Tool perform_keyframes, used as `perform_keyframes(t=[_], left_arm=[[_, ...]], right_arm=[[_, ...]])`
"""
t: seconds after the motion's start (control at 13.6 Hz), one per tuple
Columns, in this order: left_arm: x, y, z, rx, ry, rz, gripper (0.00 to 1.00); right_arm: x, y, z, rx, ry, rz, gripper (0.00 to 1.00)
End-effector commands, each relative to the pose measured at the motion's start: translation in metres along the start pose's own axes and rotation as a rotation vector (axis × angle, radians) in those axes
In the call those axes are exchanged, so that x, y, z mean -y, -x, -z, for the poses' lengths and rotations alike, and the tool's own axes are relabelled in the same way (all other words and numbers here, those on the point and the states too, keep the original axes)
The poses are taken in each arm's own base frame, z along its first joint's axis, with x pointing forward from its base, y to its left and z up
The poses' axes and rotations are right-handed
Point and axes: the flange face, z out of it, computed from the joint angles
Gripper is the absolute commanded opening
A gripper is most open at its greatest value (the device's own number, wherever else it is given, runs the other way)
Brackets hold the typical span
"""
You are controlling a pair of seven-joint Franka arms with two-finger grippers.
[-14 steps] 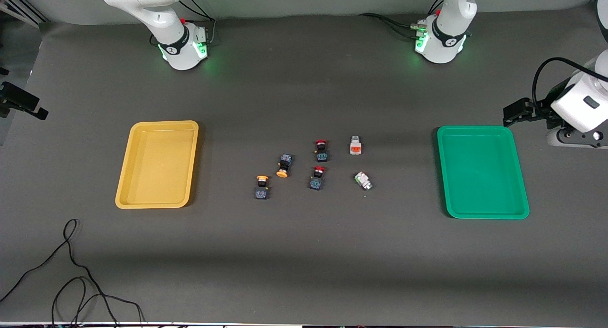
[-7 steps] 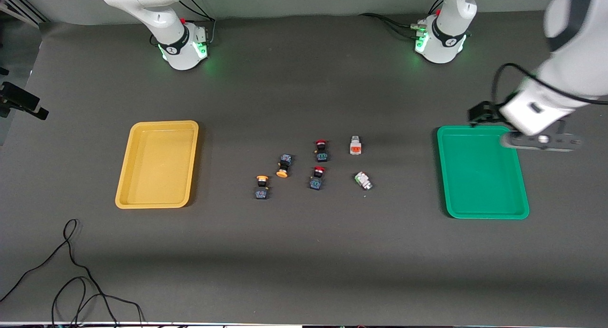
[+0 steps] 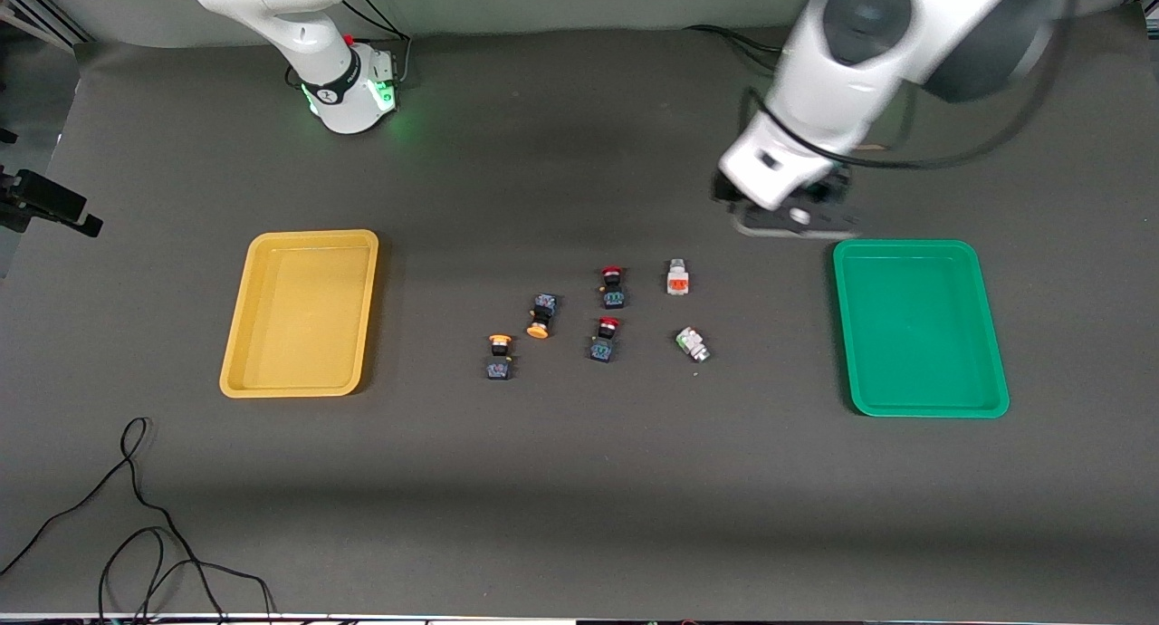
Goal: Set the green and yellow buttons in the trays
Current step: 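Move the left gripper over the white orange-topped button and descend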
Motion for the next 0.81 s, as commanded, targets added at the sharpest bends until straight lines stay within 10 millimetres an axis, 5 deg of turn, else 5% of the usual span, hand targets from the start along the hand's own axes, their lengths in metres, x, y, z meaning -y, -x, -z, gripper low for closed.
perform_keyframes(t=[0.0, 0.22, 0.59, 0.73], left_arm=[[-0.033, 0.025, -0.005, -0.038, 0.017, 0.045, 1.0], [-0.051, 0.035, -0.042, -0.057, 0.029, 0.038, 1.0], [-0.056, 0.046, -0.162, -0.084, 0.058, 0.017, 1.0], [-0.064, 0.035, -0.208, -0.075, 0.049, 0.009, 1.0]], right_arm=[[0.0, -0.006, -0.001, 0.008, 0.019, 0.024, 1.0], [0.004, -0.01, -0.01, 0.024, 0.025, 0.028, 1.0], [0.001, -0.011, -0.012, 0.029, 0.019, 0.022, 1.0], [0.002, -0.011, -0.013, 0.03, 0.019, 0.023, 1.0]])
